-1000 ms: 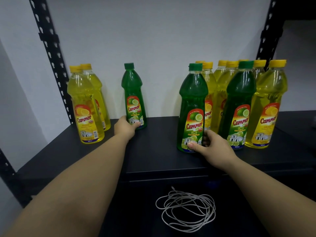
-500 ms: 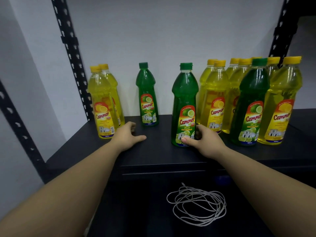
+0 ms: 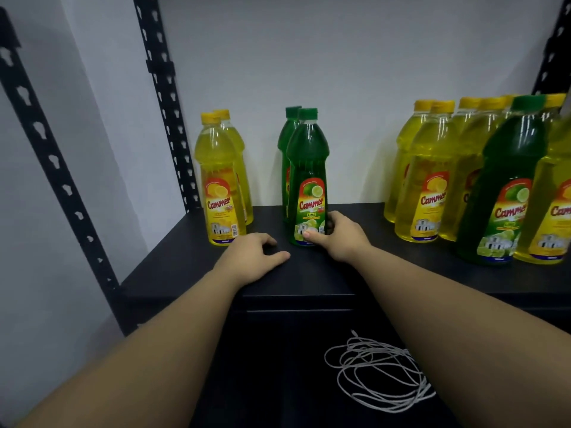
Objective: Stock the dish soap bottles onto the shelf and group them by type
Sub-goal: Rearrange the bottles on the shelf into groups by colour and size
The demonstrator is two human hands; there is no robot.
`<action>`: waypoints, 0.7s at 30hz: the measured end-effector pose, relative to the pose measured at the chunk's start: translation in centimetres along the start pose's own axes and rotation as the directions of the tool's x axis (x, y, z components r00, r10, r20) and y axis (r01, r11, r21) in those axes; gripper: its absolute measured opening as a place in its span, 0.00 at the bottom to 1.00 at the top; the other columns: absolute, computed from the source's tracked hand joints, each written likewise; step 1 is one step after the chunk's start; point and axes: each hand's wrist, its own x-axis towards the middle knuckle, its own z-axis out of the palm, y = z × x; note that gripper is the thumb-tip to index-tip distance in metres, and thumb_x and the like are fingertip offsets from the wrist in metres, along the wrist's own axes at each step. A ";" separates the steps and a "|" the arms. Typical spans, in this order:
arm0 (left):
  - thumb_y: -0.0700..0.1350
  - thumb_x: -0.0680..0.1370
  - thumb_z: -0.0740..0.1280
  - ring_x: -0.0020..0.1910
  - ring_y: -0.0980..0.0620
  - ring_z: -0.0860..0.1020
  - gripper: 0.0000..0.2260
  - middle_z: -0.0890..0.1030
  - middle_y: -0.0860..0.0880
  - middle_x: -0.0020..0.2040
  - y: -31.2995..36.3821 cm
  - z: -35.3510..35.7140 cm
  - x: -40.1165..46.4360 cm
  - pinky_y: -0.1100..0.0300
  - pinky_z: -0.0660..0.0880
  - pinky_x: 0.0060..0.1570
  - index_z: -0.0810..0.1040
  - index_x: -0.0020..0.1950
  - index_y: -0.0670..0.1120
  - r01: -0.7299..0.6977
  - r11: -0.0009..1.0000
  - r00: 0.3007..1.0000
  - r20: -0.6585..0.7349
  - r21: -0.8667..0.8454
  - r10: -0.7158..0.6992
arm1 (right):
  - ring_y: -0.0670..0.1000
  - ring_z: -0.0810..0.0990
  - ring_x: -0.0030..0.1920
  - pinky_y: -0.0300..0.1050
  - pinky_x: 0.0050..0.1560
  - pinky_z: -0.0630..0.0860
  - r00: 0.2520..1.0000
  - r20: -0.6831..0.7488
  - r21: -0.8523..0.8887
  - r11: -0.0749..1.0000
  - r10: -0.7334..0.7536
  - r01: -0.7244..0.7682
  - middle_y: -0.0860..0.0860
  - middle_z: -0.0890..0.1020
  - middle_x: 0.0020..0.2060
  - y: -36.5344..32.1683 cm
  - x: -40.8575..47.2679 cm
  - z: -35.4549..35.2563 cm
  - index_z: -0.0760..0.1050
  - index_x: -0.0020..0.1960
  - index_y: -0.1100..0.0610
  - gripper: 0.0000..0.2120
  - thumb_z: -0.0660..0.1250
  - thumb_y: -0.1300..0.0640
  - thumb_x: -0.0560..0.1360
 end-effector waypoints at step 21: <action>0.64 0.76 0.71 0.67 0.53 0.76 0.26 0.80 0.53 0.68 0.2 0.2 0.0 0.57 0.72 0.63 0.80 0.69 0.51 -0.004 1.000 1.000 -0.029 0.013 0.005 | 0.57 0.73 0.71 0.60 0.68 0.64 1.000 -0.001 -0.181 0.983 -0.017 0.016 0.50 0.79 0.69 -0.9 1.2 1.2 0.66 0.76 0.44 0.36 0.63 0.27 0.75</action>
